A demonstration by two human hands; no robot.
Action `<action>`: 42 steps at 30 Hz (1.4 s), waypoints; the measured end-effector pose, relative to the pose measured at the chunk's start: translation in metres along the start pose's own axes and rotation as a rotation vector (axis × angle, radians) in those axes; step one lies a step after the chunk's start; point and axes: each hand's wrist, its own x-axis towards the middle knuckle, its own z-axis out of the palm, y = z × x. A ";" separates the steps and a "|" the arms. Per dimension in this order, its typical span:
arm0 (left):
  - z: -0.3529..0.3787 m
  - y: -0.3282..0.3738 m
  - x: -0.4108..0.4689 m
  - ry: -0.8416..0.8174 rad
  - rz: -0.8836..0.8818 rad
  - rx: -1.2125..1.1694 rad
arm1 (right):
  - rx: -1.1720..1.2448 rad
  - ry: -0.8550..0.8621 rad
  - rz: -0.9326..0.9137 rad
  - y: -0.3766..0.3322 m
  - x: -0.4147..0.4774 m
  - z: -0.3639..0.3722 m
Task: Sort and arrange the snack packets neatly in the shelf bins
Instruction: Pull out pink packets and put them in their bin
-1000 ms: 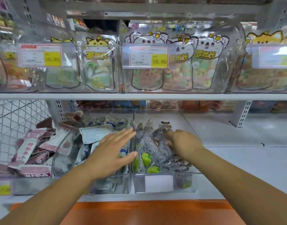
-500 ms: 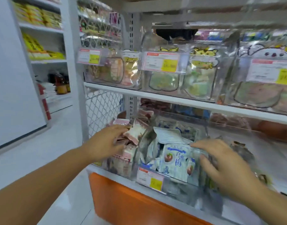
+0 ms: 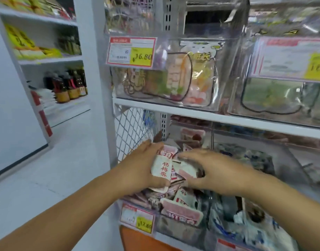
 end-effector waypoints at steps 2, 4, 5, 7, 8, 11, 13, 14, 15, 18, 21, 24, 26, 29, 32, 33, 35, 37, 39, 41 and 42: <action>0.002 -0.002 0.001 0.013 0.034 -0.054 | -0.003 -0.004 0.028 -0.007 0.004 0.004; 0.003 -0.007 0.000 0.060 0.072 -0.212 | 0.040 0.030 0.075 -0.013 0.004 0.010; 0.002 -0.009 -0.001 0.088 0.088 -0.311 | 0.109 0.056 0.114 -0.017 0.003 0.012; -0.001 -0.013 -0.006 0.144 0.110 -0.469 | 0.350 0.106 0.214 -0.026 0.001 0.013; -0.002 -0.015 -0.009 0.162 0.115 -0.539 | 0.495 0.147 0.264 -0.032 0.000 0.013; -0.003 -0.017 -0.022 0.154 0.115 -0.713 | 0.840 0.342 0.347 -0.051 0.000 0.010; -0.001 -0.019 -0.025 0.115 0.124 -0.812 | 0.989 0.404 0.372 -0.062 0.002 0.007; -0.002 -0.019 -0.025 0.093 0.118 -0.885 | 1.030 0.409 0.370 -0.065 0.004 0.008; -0.004 -0.019 -0.027 0.081 0.114 -0.945 | 1.033 0.409 0.363 -0.066 0.005 0.012; -0.014 -0.014 -0.031 0.089 0.101 -0.939 | 0.898 0.407 0.278 -0.065 0.005 0.024; -0.017 -0.011 -0.039 0.134 0.081 -0.885 | 0.719 0.328 0.152 -0.061 -0.003 0.018; -0.019 -0.016 -0.046 0.184 0.027 -0.902 | 0.348 -0.019 0.125 -0.050 -0.016 0.004; -0.020 -0.020 -0.050 0.171 0.019 -0.916 | 0.092 -0.220 0.124 -0.045 -0.022 0.004; -0.022 -0.026 -0.055 0.163 0.032 -0.927 | -0.224 -0.161 0.047 -0.043 -0.022 0.018; -0.022 -0.028 -0.056 0.151 0.051 -0.936 | -0.316 -0.004 0.081 -0.038 -0.018 0.021; -0.022 -0.027 -0.056 0.137 0.065 -0.927 | -0.322 0.030 0.089 -0.036 -0.016 0.020; -0.021 -0.021 -0.055 0.112 0.101 -0.914 | -0.326 0.072 0.091 -0.032 -0.014 0.018; -0.015 -0.010 -0.053 0.087 0.134 -0.892 | -0.278 0.089 0.105 -0.031 -0.013 0.017; -0.003 0.003 -0.050 0.057 0.177 -0.806 | -0.152 0.091 0.145 -0.029 -0.013 0.012; 0.017 0.016 -0.046 0.010 0.224 -0.657 | -0.026 0.095 0.169 -0.022 -0.014 0.005; 0.028 0.020 -0.044 0.004 0.248 -0.537 | 0.024 0.078 0.180 -0.018 -0.016 0.001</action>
